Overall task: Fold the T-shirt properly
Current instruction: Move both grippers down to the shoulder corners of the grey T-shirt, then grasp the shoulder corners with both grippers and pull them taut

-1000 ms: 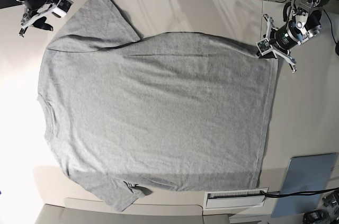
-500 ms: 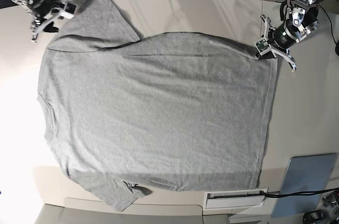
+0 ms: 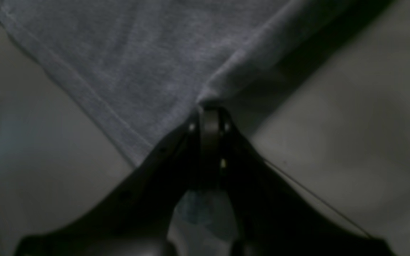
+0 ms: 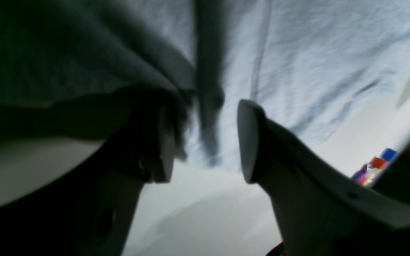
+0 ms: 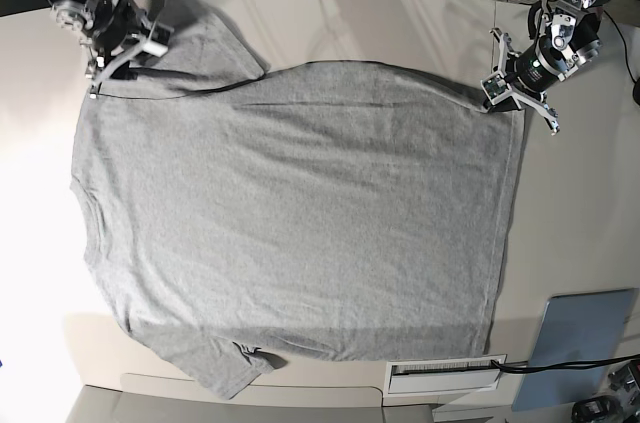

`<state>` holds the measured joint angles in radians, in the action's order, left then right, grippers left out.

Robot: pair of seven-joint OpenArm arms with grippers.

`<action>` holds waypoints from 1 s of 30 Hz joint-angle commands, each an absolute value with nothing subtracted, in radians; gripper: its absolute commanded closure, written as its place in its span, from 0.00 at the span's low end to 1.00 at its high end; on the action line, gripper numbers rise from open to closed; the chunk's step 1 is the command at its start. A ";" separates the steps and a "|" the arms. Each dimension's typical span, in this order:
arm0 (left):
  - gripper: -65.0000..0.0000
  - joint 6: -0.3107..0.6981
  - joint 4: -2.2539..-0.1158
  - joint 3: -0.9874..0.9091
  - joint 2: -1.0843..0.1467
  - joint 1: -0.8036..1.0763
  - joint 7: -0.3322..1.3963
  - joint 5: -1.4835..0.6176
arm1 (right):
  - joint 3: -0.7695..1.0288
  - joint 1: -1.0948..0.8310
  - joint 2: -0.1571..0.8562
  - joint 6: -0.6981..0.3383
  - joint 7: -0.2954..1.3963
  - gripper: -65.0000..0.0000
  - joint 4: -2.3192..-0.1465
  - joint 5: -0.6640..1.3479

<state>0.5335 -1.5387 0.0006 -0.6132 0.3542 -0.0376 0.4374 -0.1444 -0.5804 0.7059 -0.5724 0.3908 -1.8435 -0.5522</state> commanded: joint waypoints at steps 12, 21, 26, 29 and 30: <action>1.00 0.562 -1.510 0.018 -0.613 0.382 0.089 0.502 | -0.163 -0.550 0.709 -0.594 0.346 0.87 -1.824 -0.477; 1.00 0.551 -1.522 0.017 -0.632 0.384 0.149 0.346 | -0.163 -0.554 0.695 -0.476 0.575 1.00 -1.851 -0.358; 1.00 0.591 -1.611 -0.011 -0.706 0.430 0.220 0.187 | -0.161 -0.619 0.735 -0.442 0.652 1.00 -1.966 -0.356; 1.00 0.668 -1.673 -0.075 -0.736 0.480 0.278 0.046 | -0.153 -0.669 0.745 -0.406 0.734 1.00 -2.035 -0.356; 1.00 0.688 -1.690 -0.102 -0.740 0.500 0.285 0.009 | -0.147 -0.690 0.745 -0.397 0.751 1.00 -2.054 -0.356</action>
<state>0.6838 -1.6821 -0.0956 -0.7200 0.4919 0.2787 0.0063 -0.1570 -0.6853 0.7311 -0.4026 0.7467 -2.0407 -0.3492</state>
